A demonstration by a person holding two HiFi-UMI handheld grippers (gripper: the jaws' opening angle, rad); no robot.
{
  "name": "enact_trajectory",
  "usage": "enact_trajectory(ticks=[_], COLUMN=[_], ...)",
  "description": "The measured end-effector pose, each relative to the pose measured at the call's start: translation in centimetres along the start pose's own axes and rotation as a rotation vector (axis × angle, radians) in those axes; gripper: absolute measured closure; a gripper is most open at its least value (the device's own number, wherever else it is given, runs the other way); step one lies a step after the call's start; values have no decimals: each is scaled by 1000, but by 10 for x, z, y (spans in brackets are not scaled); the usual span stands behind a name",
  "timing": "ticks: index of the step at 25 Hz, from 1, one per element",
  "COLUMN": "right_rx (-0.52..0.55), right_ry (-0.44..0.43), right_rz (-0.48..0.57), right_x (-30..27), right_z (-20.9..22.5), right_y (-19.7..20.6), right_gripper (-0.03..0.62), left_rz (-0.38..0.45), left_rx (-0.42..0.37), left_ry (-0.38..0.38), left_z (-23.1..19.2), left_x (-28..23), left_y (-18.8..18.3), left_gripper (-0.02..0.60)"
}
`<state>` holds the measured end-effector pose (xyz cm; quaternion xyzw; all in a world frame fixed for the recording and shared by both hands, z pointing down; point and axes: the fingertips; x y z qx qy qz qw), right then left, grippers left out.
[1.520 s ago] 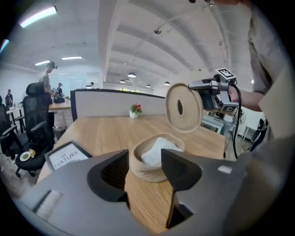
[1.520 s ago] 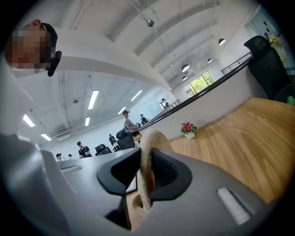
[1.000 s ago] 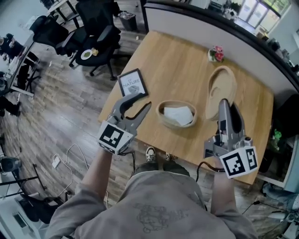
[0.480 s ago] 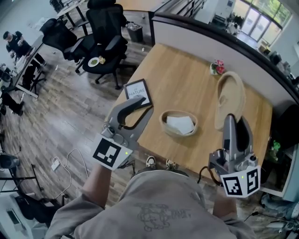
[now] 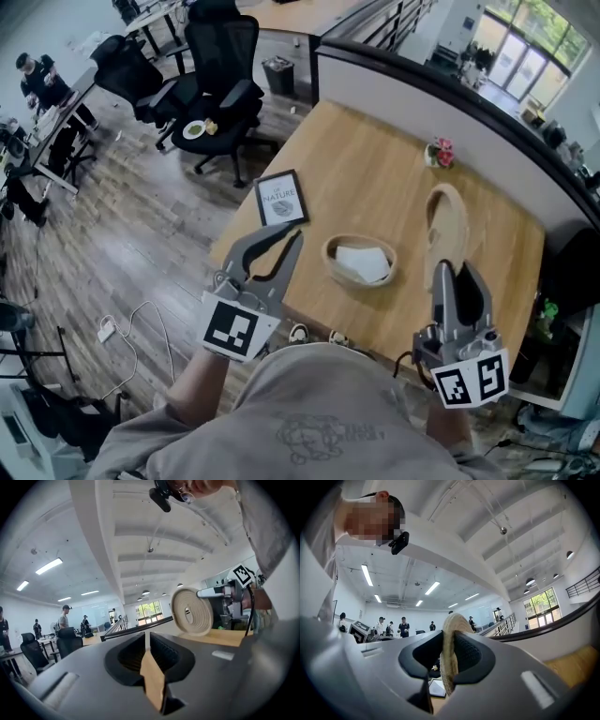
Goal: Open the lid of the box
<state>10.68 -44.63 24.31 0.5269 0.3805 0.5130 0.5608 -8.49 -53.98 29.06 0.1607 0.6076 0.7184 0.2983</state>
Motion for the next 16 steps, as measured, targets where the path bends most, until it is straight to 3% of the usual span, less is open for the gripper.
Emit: enact_trajectory(ticks=[4,16], right_rx=[-11,-17], right_ry=[8,22], right_rz=[-14,-29], right_x=[-4,-18], right_z=[1,0], right_y=[4,10], right_gripper=[510,510], left_rz=[3,2], left_rx=[74,58], left_ry=[4,-16], left_z=[0,-22], left_x=[0,2], left_y=[6,3], left_gripper=[574,580])
Point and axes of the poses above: the fingertips, and each gripper's own axes: x backward along the fingers, z to its right, y out of its underside, and after that the axes turned 1 degree about y, right-handed
